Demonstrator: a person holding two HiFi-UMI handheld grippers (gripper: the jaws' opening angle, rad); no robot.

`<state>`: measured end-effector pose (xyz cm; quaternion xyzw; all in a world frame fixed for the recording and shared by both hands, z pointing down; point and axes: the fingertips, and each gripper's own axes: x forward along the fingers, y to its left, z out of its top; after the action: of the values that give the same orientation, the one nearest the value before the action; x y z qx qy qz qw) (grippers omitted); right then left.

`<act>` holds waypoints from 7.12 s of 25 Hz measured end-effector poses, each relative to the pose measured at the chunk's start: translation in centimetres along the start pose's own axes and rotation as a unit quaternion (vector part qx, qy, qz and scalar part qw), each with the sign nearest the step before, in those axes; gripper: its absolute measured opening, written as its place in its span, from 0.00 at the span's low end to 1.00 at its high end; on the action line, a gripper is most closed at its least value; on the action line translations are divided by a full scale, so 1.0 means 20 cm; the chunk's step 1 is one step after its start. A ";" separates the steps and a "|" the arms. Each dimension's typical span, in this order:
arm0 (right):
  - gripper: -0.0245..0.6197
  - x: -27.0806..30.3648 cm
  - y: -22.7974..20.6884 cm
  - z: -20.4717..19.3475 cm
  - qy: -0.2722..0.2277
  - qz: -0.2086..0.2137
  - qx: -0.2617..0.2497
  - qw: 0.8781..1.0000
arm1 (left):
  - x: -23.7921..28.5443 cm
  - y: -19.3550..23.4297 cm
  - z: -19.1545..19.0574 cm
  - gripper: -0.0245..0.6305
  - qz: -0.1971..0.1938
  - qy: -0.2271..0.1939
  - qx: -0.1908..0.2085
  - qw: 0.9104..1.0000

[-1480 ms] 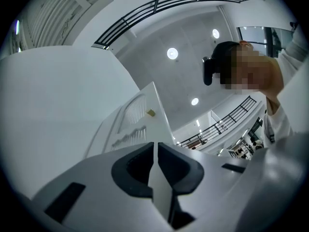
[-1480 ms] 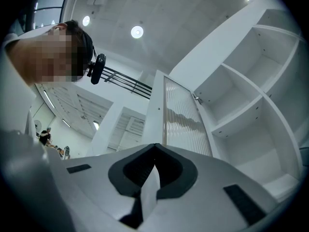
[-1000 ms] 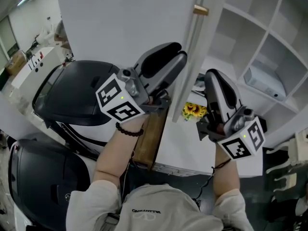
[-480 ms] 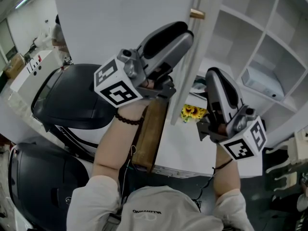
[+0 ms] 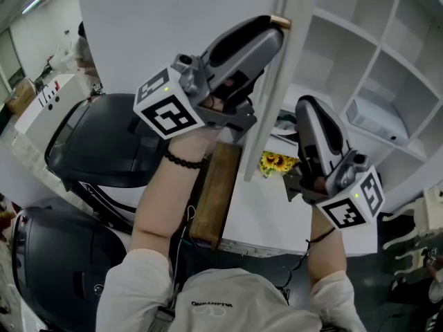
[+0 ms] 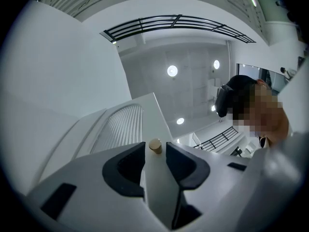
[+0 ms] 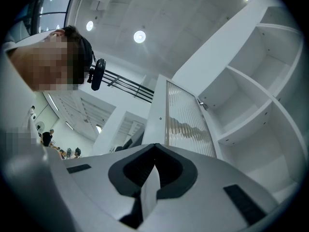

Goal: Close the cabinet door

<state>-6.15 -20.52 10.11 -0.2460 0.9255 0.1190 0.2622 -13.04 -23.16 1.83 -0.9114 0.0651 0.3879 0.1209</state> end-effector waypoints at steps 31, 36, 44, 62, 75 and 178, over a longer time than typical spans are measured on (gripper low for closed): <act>0.05 -0.07 -0.06 -0.01 -0.004 -0.017 -0.001 1.000 | 0.07 -0.01 -0.01 0.15 -0.029 -0.007 -0.058 0.998; 0.05 -0.12 -0.07 0.02 -0.005 -0.023 -0.007 1.000 | 0.11 -0.04 -0.04 0.15 -0.019 0.002 -0.036 0.999; 0.05 -0.18 -0.13 0.02 0.003 -0.045 -0.025 0.999 | 0.13 -0.03 -0.08 0.15 0.001 0.013 -0.009 1.000; 0.05 -0.46 -0.29 0.14 0.010 -0.087 -0.035 0.996 | 0.38 -0.11 -0.31 0.15 0.035 0.039 0.053 0.997; 0.05 -0.56 -0.43 0.19 0.011 -0.106 -0.049 0.993 | 0.52 -0.11 -0.46 0.15 0.045 0.051 0.090 0.994; 0.05 -0.84 -1.29 -0.04 0.072 -0.205 -0.074 0.973 | 1.08 0.39 -1.22 0.16 0.137 0.172 0.308 0.926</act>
<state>19.28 -36.07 17.52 -0.4569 0.8605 0.1133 0.1948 17.09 -37.80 1.31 -0.8644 0.3250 0.1984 0.3284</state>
